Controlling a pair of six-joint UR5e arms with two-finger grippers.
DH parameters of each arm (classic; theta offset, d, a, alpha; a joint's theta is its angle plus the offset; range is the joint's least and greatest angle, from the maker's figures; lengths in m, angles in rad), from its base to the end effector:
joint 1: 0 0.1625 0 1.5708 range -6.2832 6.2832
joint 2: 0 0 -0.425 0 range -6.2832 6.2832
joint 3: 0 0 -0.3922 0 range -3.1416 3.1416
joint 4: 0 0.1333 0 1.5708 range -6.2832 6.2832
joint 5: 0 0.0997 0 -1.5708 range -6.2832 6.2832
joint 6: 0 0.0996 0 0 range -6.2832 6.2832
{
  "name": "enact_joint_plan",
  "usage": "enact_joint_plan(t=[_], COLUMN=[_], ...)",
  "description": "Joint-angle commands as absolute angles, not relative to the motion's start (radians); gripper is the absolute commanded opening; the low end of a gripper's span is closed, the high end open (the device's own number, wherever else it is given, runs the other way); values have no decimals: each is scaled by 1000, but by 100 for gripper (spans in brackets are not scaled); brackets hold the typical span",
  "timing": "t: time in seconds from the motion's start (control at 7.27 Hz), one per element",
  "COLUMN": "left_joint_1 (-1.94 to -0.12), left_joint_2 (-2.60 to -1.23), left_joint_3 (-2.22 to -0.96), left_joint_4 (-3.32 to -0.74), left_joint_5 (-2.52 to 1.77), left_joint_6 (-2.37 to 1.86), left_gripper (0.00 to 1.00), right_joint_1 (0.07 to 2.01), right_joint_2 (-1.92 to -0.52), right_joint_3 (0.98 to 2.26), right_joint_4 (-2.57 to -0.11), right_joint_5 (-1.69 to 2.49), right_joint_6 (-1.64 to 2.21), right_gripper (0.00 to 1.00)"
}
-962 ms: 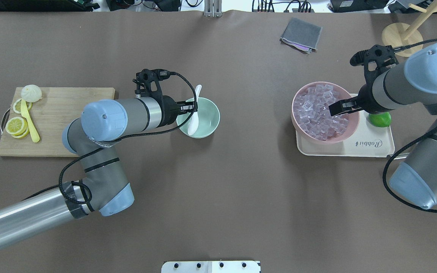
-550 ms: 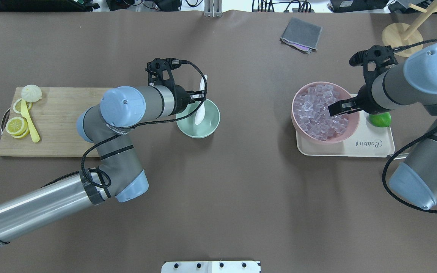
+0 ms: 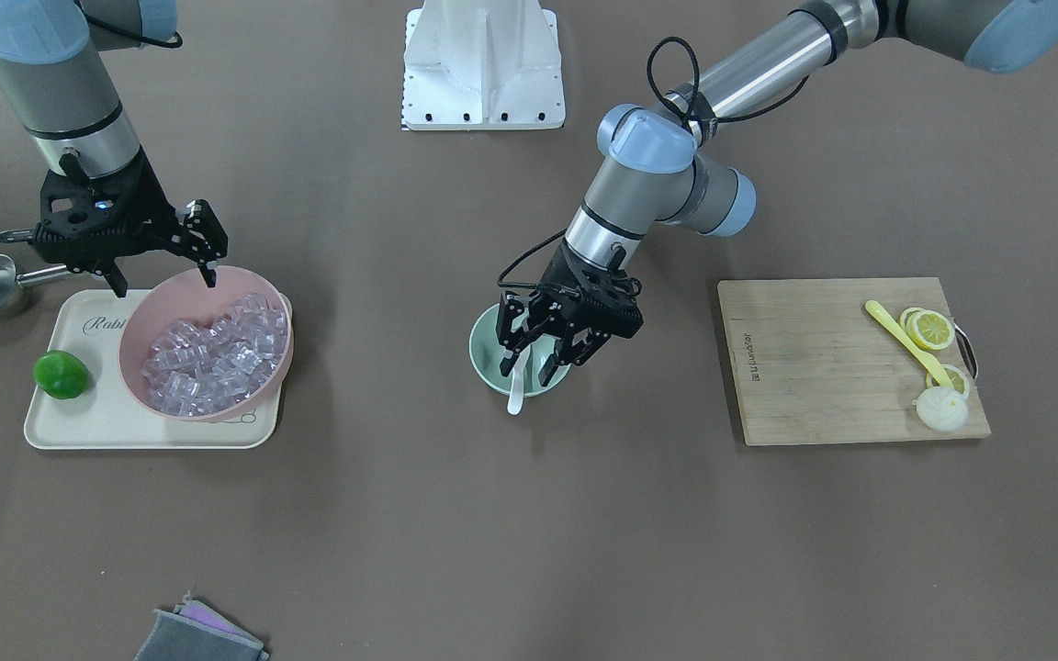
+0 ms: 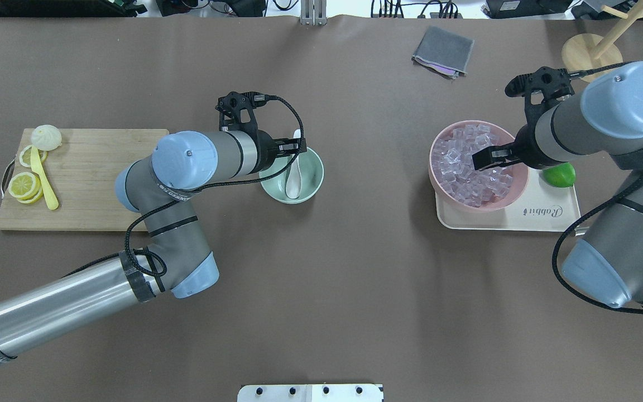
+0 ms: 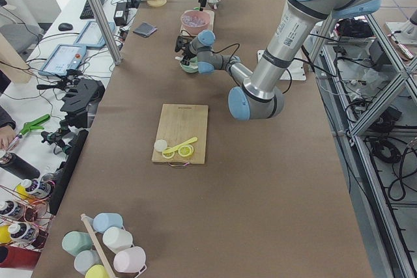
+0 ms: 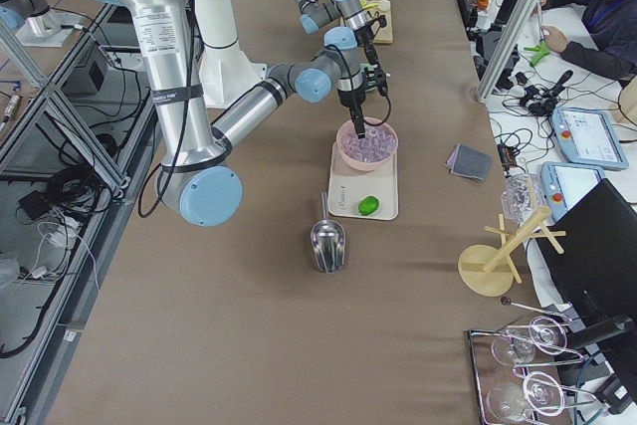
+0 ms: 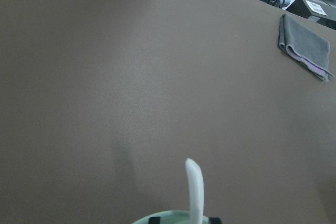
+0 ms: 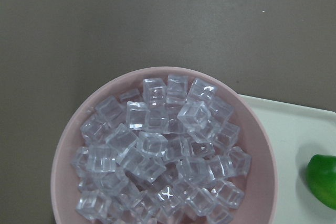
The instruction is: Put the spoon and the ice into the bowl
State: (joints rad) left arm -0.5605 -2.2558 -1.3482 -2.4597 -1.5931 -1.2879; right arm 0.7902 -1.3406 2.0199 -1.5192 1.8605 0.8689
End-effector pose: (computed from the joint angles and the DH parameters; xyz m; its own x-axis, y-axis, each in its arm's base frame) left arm 0.5561 -0.5038 0.2410 0.3203 0.1285 -0.9386 0.4412 0.8565 0.2678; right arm -0.3055 -0.4575 0.3344 0.7531 -0.1189 0.6471 -0.0792 0.9600 0.2686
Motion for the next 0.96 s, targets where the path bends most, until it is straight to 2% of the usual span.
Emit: enact_joint_plan(t=[0.0,0.28,0.55,0.83], left_joint_1=[-609,-804,-1051,-1234], left_joint_2=[-2247,-2131,-2015,-1919], left_joint_3=[-1377,-1463,-1463,-1454], left_joint_4=[-2430,-2343,-2282,-2165], left_joint_5=[-1722,-2043,-2304,-2393], left_joint_6=[-1266,-1008,-718,-345], left_gripper=[98,99,100,100], right_joint_1=[782,781,781,781], right_joint_2=[-1325,-1283,-1258,-1252], right_joint_3=[2014,1972,1933,1922], right_joint_4=[-1517,-1519,-1519,-1519], right_joint_5=[1858,1856,1838,1816], right_joint_6=[989,1017,1101,1234], right_gripper=[99,99,99,98])
